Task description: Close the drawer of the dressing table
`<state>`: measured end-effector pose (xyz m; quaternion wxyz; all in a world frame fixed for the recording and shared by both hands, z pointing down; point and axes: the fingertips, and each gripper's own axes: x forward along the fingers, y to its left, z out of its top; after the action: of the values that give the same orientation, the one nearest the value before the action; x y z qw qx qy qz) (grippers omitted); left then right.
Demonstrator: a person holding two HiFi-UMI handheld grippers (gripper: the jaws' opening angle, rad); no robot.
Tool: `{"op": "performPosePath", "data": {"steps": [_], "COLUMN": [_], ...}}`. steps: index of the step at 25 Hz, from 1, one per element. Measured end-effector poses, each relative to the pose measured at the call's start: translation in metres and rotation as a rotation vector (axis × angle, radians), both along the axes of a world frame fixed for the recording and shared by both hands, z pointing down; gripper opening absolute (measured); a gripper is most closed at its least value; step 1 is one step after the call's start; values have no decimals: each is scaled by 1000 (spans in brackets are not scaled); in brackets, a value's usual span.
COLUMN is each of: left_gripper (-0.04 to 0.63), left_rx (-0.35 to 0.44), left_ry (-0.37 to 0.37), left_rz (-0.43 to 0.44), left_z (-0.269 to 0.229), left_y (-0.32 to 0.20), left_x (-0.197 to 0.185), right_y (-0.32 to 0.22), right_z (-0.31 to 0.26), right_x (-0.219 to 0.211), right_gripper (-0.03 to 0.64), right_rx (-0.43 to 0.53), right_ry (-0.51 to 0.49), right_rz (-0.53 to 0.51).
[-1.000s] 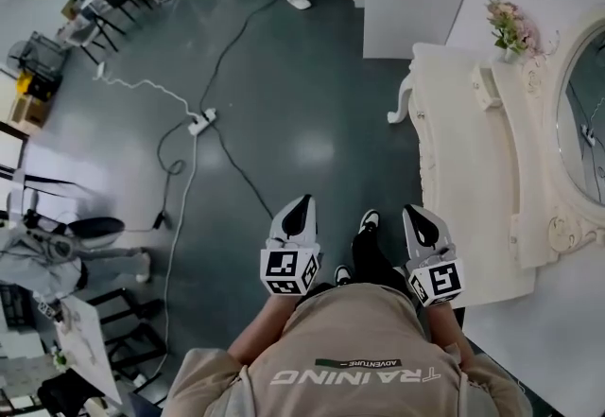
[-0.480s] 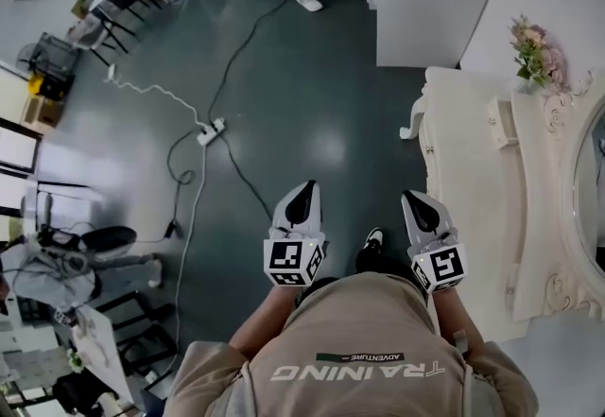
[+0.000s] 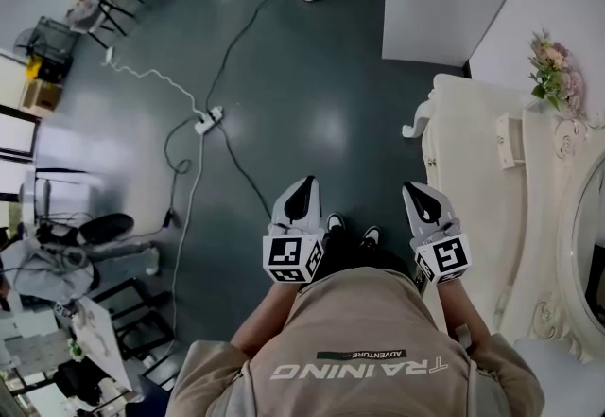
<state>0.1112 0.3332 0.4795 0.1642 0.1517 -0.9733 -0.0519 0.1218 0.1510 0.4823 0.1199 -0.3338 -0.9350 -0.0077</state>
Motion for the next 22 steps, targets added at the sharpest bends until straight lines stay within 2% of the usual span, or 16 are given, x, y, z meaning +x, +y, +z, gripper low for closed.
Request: {"op": "performPosePath", "data": {"steps": [6,15,22], "left_gripper": [17,17,17], "left_rx": [11,31,43], "left_ry": [24,-42,-43], "left_rz": [23,91,190], "left_z": [10,-8,-11], "left_y": [10,35,50], "left_x": [-40,-161,-236], "right_y": [10,29,51], "right_z": [2,-12,-21], "right_x": [-37,-139,-208], "right_gripper": [2,2,2], "right_rx": [4,28,28], "right_ry": [10,-17,-32], "right_rz": [20,121,202]}}
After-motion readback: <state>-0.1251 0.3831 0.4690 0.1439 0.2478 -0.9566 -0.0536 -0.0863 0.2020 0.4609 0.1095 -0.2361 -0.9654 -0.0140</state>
